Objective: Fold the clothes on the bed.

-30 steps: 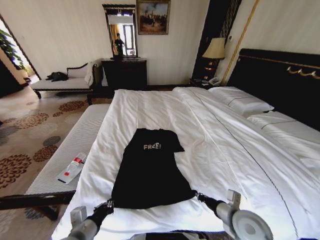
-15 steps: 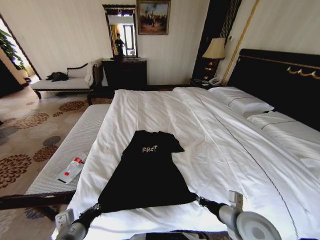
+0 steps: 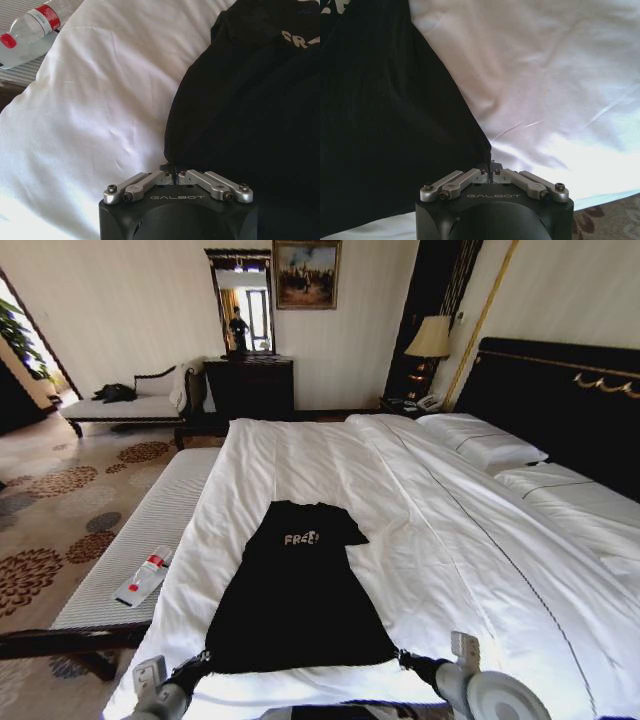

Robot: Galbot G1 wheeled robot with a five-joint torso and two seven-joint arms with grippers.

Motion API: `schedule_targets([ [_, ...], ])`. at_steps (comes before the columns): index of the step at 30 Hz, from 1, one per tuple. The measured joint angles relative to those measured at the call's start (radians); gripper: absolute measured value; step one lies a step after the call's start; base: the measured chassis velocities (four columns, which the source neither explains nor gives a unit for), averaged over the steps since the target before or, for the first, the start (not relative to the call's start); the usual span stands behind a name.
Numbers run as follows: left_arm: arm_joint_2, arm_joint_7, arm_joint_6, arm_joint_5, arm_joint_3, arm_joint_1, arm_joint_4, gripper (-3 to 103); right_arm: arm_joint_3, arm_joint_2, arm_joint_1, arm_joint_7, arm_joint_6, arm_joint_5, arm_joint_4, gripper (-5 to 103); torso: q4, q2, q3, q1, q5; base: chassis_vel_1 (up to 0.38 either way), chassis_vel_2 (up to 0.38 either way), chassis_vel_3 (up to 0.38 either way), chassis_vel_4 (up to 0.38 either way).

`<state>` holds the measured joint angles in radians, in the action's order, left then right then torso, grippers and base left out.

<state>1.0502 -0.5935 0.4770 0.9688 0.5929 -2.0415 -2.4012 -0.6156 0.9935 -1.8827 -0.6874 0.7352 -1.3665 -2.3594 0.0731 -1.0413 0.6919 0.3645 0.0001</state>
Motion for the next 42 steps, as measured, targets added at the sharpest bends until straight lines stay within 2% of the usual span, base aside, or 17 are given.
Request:
schedule_targets([
  [5,0.003,0.003,0.006,-0.027,-0.017,0.002,0.009,0,-0.002,-0.001,-0.003,0.003,0.0,0.022,0.01,0,0.0,0.0,0.0,0.0,-0.0002,0.0,0.0,0.0,0.0],
  [9,0.003,0.006,0.012,-0.053,-0.016,0.002,0.01,10,-0.002,0.0,-0.005,0.018,0.001,0.041,0.014,1,0.0,0.0,0.0,0.0,-0.0002,0.0,0.0,0.0,0.0],
  [13,0.003,0.011,0.026,-0.1,-0.007,-0.008,0.005,32,0.009,0.003,-0.007,0.047,-0.009,0.103,0.02,22,0.0001,0.0,0.0,0.0,-0.0003,0.0,0.0,0.0,0.0],
  [15,0.005,0.015,0.027,-0.112,-0.002,-0.013,0.0,32,0.01,0.004,-0.007,0.052,-0.017,0.108,0.02,28,0.0001,0.0,0.0,0.0,-0.0002,0.0,0.0,0.0,0.0],
  [17,0.009,0.035,0.024,-0.124,0.015,-0.022,-0.014,48,0.005,0.004,-0.015,0.079,-0.052,0.131,0.02,33,0.0,0.0,0.0,0.0,-0.0001,0.0,0.0,0.0,0.0],
  [19,0.011,0.049,0.019,-0.133,0.026,-0.022,-0.022,48,-0.001,0.006,-0.018,0.092,-0.064,0.146,0.02,38,0.0,0.0,0.0,0.0,-0.0001,0.0,0.0,0.0,0.0],
  [21,0.009,0.076,-0.001,-0.17,0.039,-0.012,-0.036,58,-0.018,0.011,-0.02,0.103,-0.075,0.148,0.013,50,0.0,0.0,0.0,0.0,0.0,0.0,0.0,0.0,0.0],
  [23,0.002,0.092,-0.019,-0.2,0.04,0.001,-0.041,64,-0.027,0.012,-0.018,0.103,-0.077,0.141,0.009,50,-0.0001,0.0,0.0,0.0,0.0,0.0,0.0,0.0,0.0],
  [24,-0.009,0.106,-0.036,-0.225,0.039,0.016,-0.045,70,-0.037,0.013,-0.016,0.103,-0.079,0.133,0.006,56,-0.0001,0.0,0.0,0.0,-0.0002,0.0,0.0,0.0,0.0],
  [25,-0.025,0.12,-0.052,-0.256,0.033,0.042,-0.046,70,-0.049,0.014,-0.014,0.102,-0.08,0.124,0.002,61,-0.0002,0.0,0.0,0.0,0.0,0.0,0.0,0.0,0.0],
  [28,-0.111,0.166,-0.1,-0.358,-0.023,0.171,-0.018,86,-0.084,0.019,-0.002,0.097,-0.082,0.108,-0.002,78,-0.0001,0.0,0.0,0.0,-0.0002,0.0,0.0,0.0,0.0],
  [31,-0.145,0.181,-0.113,-0.39,-0.053,0.233,0.005,91,-0.091,0.021,0.004,0.093,-0.082,0.105,-0.002,78,-0.0001,0.0,0.0,0.0,-0.0003,0.0,0.0,0.0,0.0],
  [32,-0.216,0.218,-0.148,-0.456,-0.119,0.37,0.073,96,-0.093,0.019,0.021,0.084,-0.082,0.097,0.003,88,0.0008,0.0,0.0,0.0,-0.0003,0.0,0.0,0.0,0.0],
  [34,-0.266,0.252,-0.186,-0.499,-0.178,0.472,0.148,100,-0.081,0.009,0.043,0.077,-0.082,0.093,0.01,97,0.0003,0.0,0.0,0.0,-0.0004,0.0,0.0,0.0,0.0],
  [35,-0.266,0.252,-0.186,-0.499,-0.178,0.472,0.148,100,-0.081,0.009,0.043,0.077,-0.082,0.093,0.01,97,0.0003,0.0,0.0,0.0,-0.0004,0.0,0.0,0.0,0.0],
  [41,-0.373,0.294,-0.206,-0.477,-0.418,0.766,0.314,100,-0.079,0.02,0.059,0.069,-0.078,0.081,0.025,100,0.0002,0.0,0.0,0.0,-0.0002,0.0,0.0,0.0,0.0],
  [42,-0.405,0.284,-0.152,-0.375,-0.605,0.988,0.385,100,-0.08,0.041,0.09,0.038,-0.065,0.049,0.04,100,0.0002,0.0,0.0,0.0,-0.0001,0.0,0.0,0.0,0.0],
])
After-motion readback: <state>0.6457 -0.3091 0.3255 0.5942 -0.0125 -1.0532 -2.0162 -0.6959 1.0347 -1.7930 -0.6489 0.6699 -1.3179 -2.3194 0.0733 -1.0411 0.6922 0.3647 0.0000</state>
